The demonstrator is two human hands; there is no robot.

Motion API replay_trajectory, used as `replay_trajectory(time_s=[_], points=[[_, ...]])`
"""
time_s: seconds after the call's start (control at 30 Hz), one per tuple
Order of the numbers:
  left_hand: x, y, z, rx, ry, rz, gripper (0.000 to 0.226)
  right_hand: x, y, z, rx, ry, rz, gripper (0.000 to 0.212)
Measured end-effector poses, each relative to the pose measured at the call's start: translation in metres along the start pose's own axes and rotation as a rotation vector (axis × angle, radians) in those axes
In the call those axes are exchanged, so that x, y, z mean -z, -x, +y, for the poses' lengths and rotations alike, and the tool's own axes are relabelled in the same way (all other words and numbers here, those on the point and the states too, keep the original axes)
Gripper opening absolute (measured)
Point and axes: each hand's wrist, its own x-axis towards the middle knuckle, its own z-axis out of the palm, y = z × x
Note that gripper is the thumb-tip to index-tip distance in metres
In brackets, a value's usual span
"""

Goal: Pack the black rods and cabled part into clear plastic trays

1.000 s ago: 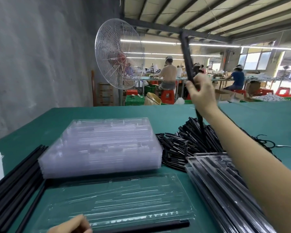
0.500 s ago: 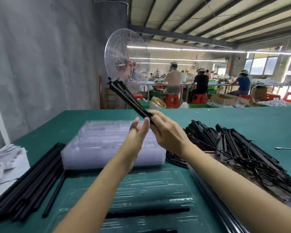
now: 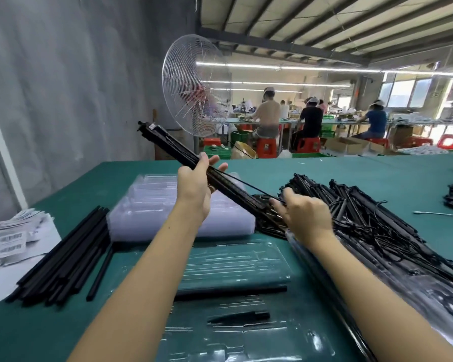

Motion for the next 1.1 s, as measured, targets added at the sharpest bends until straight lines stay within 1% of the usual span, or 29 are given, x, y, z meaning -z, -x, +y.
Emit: replay_trajectory(time_s=[0.07, 0.1, 0.13, 0.2, 0.27, 0.33, 0.4, 0.5, 0.57, 0.63, 0.73, 0.87, 0.9, 0.93, 1.0, 1.1], points=[[-0.001, -0.002, 0.007, -0.002, 0.088, 0.033, 0.013, 0.003, 0.009, 0.020, -0.316, 0.131, -0.206, 0.035], [-0.001, -0.004, 0.011, -0.007, 0.131, 0.046, 0.014, 0.005, 0.010, 0.026, -0.419, 0.149, -0.275, 0.037], [0.000, -0.007, 0.015, -0.012, 0.163, 0.053, 0.016, 0.004, 0.009, 0.032, -0.439, 0.155, -0.295, 0.039], [0.000, -0.011, 0.024, -0.031, 0.181, 0.054, 0.016, 0.006, 0.003, 0.040, -0.329, 0.101, -0.287, 0.039], [-0.001, -0.011, 0.031, -0.055, 0.175, 0.049, 0.015, 0.015, -0.001, 0.045, -0.229, -0.021, -0.295, 0.047], [-0.002, -0.010, 0.037, -0.076, 0.167, 0.047, 0.016, 0.025, 0.000, 0.051, -0.202, -0.066, -0.265, 0.054], [0.001, -0.011, 0.044, -0.080, 0.193, 0.059, 0.016, 0.030, 0.003, 0.055, -0.166, -0.077, -0.273, 0.057], [0.010, -0.020, 0.054, -0.066, 0.253, 0.099, 0.014, 0.029, 0.010, 0.057, -0.158, -0.232, -0.310, 0.066], [0.016, -0.025, 0.058, -0.061, 0.269, 0.120, 0.015, 0.030, 0.012, 0.059, -0.155, -0.307, -0.272, 0.067], [0.024, -0.030, 0.062, -0.063, 0.272, 0.136, 0.017, 0.029, 0.015, 0.061, -0.067, -0.270, -0.190, 0.071], [0.042, -0.045, 0.074, -0.060, 0.323, 0.176, 0.022, 0.022, 0.022, 0.064, 0.037, -0.182, -0.122, 0.086], [0.061, -0.060, 0.083, -0.064, 0.291, 0.202, 0.019, 0.009, 0.022, 0.061, 0.139, -0.085, -0.102, 0.073], [0.063, -0.061, 0.082, -0.067, 0.288, 0.203, 0.019, 0.005, 0.020, 0.061, 0.156, -0.033, -0.124, 0.070], [0.063, -0.061, 0.082, -0.069, 0.288, 0.202, 0.020, 0.003, 0.019, 0.060, 0.146, 0.019, -0.176, 0.064], [0.063, -0.061, 0.082, -0.070, 0.289, 0.203, 0.020, -0.002, 0.017, 0.062, 0.060, 0.134, -0.319, 0.049], [0.068, -0.058, 0.080, -0.065, 0.274, 0.216, 0.020, -0.005, 0.012, 0.064, 0.007, 0.206, -0.407, 0.046]])
